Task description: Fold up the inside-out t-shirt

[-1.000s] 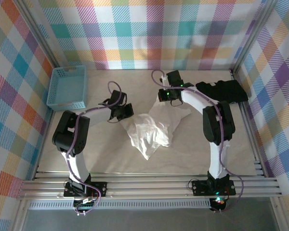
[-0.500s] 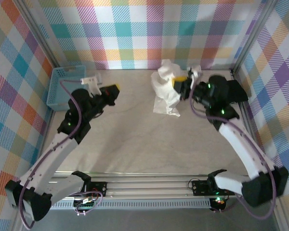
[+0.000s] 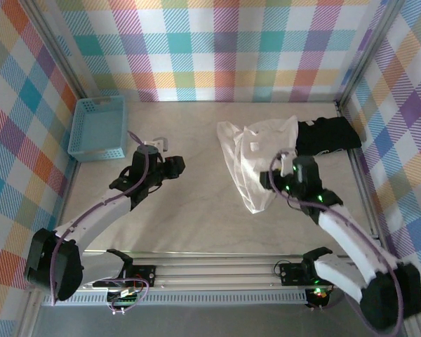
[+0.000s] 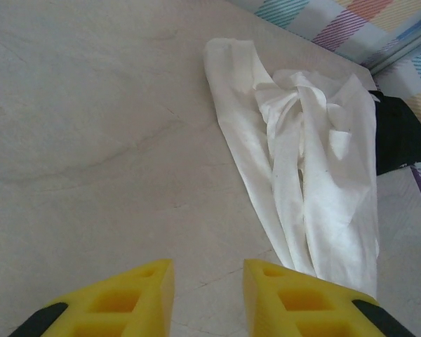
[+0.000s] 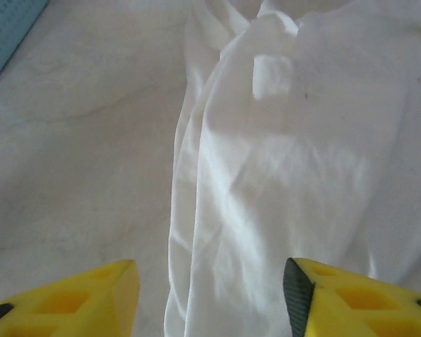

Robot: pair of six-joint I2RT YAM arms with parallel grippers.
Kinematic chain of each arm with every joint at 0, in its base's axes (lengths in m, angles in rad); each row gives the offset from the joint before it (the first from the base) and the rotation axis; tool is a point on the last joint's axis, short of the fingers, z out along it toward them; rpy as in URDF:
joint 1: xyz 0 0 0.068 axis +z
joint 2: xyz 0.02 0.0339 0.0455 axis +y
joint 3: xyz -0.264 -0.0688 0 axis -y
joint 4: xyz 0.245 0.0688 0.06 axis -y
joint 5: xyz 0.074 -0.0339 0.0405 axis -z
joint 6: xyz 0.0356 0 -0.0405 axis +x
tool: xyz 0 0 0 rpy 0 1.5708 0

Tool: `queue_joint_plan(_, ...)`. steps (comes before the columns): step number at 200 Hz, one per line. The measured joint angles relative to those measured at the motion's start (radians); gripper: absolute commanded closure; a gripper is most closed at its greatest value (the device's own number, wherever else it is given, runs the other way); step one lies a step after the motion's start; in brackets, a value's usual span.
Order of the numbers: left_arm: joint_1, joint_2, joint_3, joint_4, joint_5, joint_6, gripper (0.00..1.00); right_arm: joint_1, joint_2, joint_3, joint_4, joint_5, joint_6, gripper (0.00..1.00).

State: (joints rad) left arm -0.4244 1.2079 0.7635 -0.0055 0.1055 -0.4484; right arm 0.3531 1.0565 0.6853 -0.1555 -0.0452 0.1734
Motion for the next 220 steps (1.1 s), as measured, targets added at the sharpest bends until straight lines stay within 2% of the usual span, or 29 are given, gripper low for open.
queue_joint_plan(11, 0.000, 0.004, 0.000, 0.001, -0.004, -0.001, 0.67, 0.000, 0.153, 0.087, 0.046, 0.013, -0.005, 0.34)
queue_joint_plan(41, -0.001, 0.005, 0.000, -0.001, -0.017, 0.000, 0.66, 0.000, 0.496, 0.317, 0.083, 0.065, -0.030, 0.31)
queue_joint_plan(77, -0.001, 0.001, 0.000, -0.030, -0.031, 0.004, 0.64, -0.012, 0.835, 0.645, 0.036, 0.099, -0.041, 0.31)
queue_joint_plan(92, -0.001, -0.004, 0.000, -0.042, -0.038, 0.006, 0.64, -0.014, 0.951, 0.766, -0.001, 0.101, -0.046, 0.34)
queue_joint_plan(97, -0.001, -0.006, 0.000, -0.045, -0.040, 0.008, 0.64, -0.014, 0.984, 0.803, -0.015, 0.101, -0.049, 0.37)
queue_joint_plan(104, -0.001, -0.008, 0.000, -0.047, -0.041, 0.009, 0.64, -0.014, 1.030, 0.854, -0.034, 0.095, -0.056, 0.46)
queue_joint_plan(112, -0.001, -0.011, 0.000, -0.049, -0.044, 0.013, 0.64, -0.014, 1.077, 0.904, -0.055, 0.087, -0.061, 0.63)
queue_joint_plan(114, -0.001, -0.011, 0.000, -0.049, -0.044, 0.013, 0.64, -0.014, 1.088, 0.917, -0.063, 0.087, -0.057, 0.70)
queue_joint_plan(126, -0.001, -0.018, 0.000, -0.055, -0.052, 0.019, 0.63, -0.016, 1.137, 0.967, -0.091, 0.053, -0.078, 0.90)
queue_joint_plan(141, -0.001, -0.031, 0.000, -0.073, -0.068, 0.023, 0.61, -0.018, 1.148, 0.970, -0.111, -0.017, -0.094, 0.98)
queue_joint_plan(159, 0.000, -0.055, -0.001, -0.096, -0.101, 0.029, 0.53, -0.016, 1.101, 0.918, -0.092, -0.146, -0.116, 0.99)
queue_joint_plan(176, 0.008, -0.095, -0.020, -0.105, -0.143, 0.024, 0.49, 0.008, 1.000, 0.830, -0.085, -0.272, -0.133, 0.97)
queue_joint_plan(187, 0.023, -0.127, -0.042, -0.112, -0.162, 0.020, 0.48, 0.046, 0.919, 0.780, -0.081, -0.348, -0.138, 0.92)
queue_joint_plan(205, 0.058, -0.174, -0.079, -0.131, -0.185, 0.011, 0.44, 0.135, 0.801, 0.718, -0.070, -0.451, -0.153, 0.73)
queue_joint_plan(220, 0.072, -0.196, -0.100, -0.148, -0.189, 0.006, 0.41, 0.207, 0.726, 0.665, -0.068, -0.522, -0.178, 0.63)
